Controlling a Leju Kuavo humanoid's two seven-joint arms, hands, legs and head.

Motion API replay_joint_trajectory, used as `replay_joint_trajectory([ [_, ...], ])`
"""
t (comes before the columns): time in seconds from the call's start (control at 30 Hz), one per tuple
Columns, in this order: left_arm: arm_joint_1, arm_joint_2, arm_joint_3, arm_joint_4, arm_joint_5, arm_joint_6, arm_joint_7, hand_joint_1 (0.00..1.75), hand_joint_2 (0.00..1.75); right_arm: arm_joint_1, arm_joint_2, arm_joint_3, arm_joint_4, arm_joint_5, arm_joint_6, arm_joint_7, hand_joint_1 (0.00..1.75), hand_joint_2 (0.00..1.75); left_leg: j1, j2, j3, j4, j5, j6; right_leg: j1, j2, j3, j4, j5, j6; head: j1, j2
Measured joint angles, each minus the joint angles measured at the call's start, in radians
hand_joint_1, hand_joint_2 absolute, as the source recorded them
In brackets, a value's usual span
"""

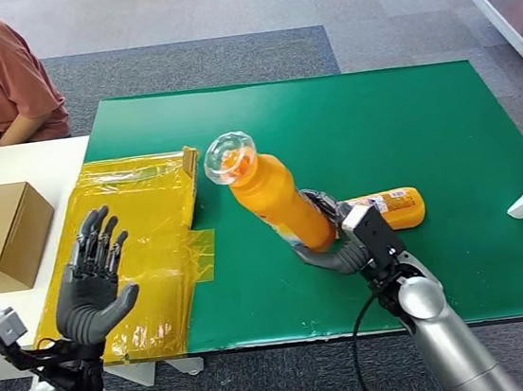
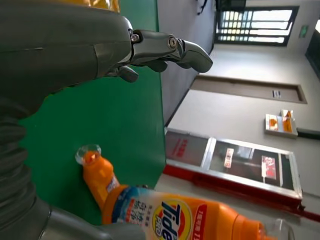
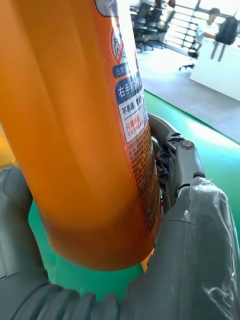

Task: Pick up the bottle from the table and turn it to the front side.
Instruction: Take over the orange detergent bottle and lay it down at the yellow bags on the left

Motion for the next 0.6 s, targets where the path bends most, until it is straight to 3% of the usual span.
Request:
replay_joint_trajectory([
  [0.2,-0.088,0.001,-0.094,0.074,0.129,-0.009,0.060,0.00,1.75,-0.057,0.012,0.063,0.053,-0.017,0.000,-0.006,1.75,1.75,0.000,0.000,0.000,0.000,0.000,0.000,0.000,0.000,0.000,0.000,0.000,0.000,0.000,0.000],
  [0.6,-0.187,0.002,-0.212,0.148,0.143,-0.013,0.075,0.00,1.75,-0.116,0.032,0.133,0.114,-0.033,0.000,-0.012,1.75,1.75,0.000,0.000,-0.001,0.000,0.000,0.000,0.000,0.000,-0.001,0.000,0.000,0.000,0.000,0.000],
])
